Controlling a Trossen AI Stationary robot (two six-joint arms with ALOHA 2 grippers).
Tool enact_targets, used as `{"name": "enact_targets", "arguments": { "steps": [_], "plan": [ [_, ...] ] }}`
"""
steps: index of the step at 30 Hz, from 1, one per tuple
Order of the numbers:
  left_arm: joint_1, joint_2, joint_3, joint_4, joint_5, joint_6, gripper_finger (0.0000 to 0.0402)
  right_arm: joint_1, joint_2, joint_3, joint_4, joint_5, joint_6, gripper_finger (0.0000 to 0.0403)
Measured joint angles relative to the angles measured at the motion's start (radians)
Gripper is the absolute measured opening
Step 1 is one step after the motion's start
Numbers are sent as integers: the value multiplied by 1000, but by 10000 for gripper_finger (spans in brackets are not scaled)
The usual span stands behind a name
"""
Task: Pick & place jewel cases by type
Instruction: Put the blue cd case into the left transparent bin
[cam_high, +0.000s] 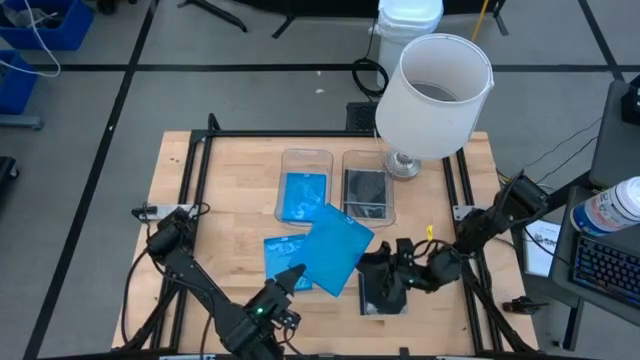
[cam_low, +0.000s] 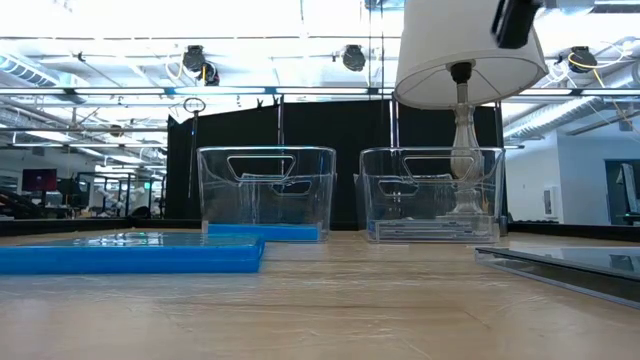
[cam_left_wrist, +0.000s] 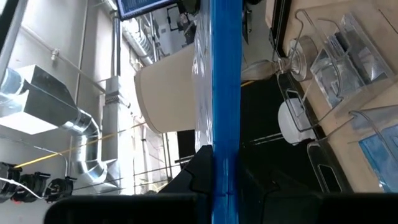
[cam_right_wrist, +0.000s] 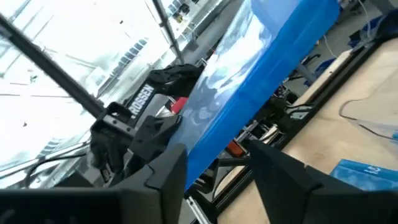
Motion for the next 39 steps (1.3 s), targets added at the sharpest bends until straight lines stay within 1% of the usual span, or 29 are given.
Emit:
{"name": "enact_targets", "arguments": {
  "steps": [3,6,9,13,16,19,26,27,30,32,34,36,39],
  "plan": [
    [0,0,0,0,0,-1,41,-23,0,0,3,-28,30,188],
    [3,0,0,0,0,-11,41,-39,0,0,7,-28,47,201],
    [5,0,0,0,-1,-18,41,-52,0,0,16,-31,43,205],
    [6,0,0,2,-5,-19,41,-74,0,0,36,-100,47,200],
    [7,0,0,2,-5,-25,41,-90,0,0,43,-154,40,186],
    [7,0,0,2,-5,-27,41,-97,0,0,43,-162,9,162],
    [7,0,0,1,-3,-53,41,-97,0,2,42,-181,-54,74],
    [7,0,0,-1,-4,-55,47,-97,0,2,43,-181,-55,61],
    [7,0,0,0,-5,-58,82,-97,0,2,42,-181,-61,32],
    [7,0,0,3,5,-64,103,-96,0,2,39,-182,-85,25],
    [7,0,0,2,42,-70,119,-96,0,2,34,-181,-107,24],
    [7,0,0,2,74,-70,130,-96,0,2,31,-181,-134,28],
    [-11,-6,0,3,85,-70,144,-94,0,2,30,-182,-177,30]
  ]
}}
